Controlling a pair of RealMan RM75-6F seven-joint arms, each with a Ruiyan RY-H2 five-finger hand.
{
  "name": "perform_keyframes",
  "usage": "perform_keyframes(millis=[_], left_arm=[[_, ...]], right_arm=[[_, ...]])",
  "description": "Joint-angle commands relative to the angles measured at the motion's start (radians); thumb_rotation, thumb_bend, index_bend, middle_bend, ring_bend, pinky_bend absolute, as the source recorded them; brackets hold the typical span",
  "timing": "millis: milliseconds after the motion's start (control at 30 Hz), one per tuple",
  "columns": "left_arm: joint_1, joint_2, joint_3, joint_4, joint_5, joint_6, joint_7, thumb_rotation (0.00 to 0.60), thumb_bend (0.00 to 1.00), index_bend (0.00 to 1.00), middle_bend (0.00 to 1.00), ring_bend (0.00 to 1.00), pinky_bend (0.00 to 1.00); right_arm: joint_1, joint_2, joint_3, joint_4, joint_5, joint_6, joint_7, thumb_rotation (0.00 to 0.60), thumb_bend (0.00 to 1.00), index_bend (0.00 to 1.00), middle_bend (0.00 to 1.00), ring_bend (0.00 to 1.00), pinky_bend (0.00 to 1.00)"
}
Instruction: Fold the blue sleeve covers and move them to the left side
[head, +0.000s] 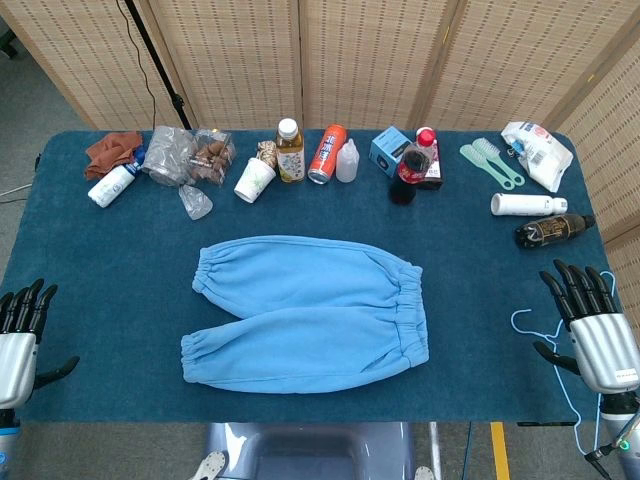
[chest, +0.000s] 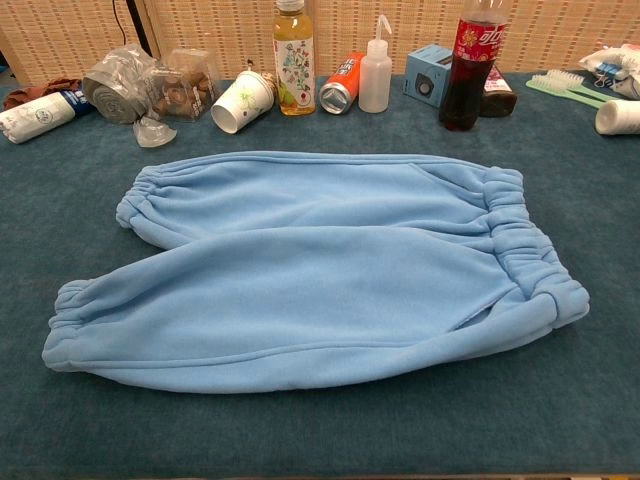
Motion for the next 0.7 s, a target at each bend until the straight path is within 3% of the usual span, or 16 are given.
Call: perform_keyframes(millis=[33,300,700], left_arm=[[-0.001,-0.001,0.001,0.0,0.001,-0.002,0.002,0.6,0.0,0.0,0.0,0.0,0.0],[-0.002,-0.002,0.0,0.001,-0.005,-0.007,0.002,0.6,0.0,0.0,0.0,0.0,0.0],[-0.01,-0.002,0.0,-0.004,-0.012,-0.025,0.008,0.6,0.0,0.0,0.0,0.0,0.0]], right_arm=[[0.0,0.001,0.0,0.0,0.0,-0.001,0.001,0.6,0.0,0.0,0.0,0.0,0.0],[0.009,0.006,-0.017,-0.001,-0.024,-0.021,0.005,0.6,0.0,0.0,0.0,0.0,0.0],[0.1,-0.12,-0.105,0.193,-0.295,-0.003,0.118,0.6,0.0,0.09,0.0,0.0,0.0]])
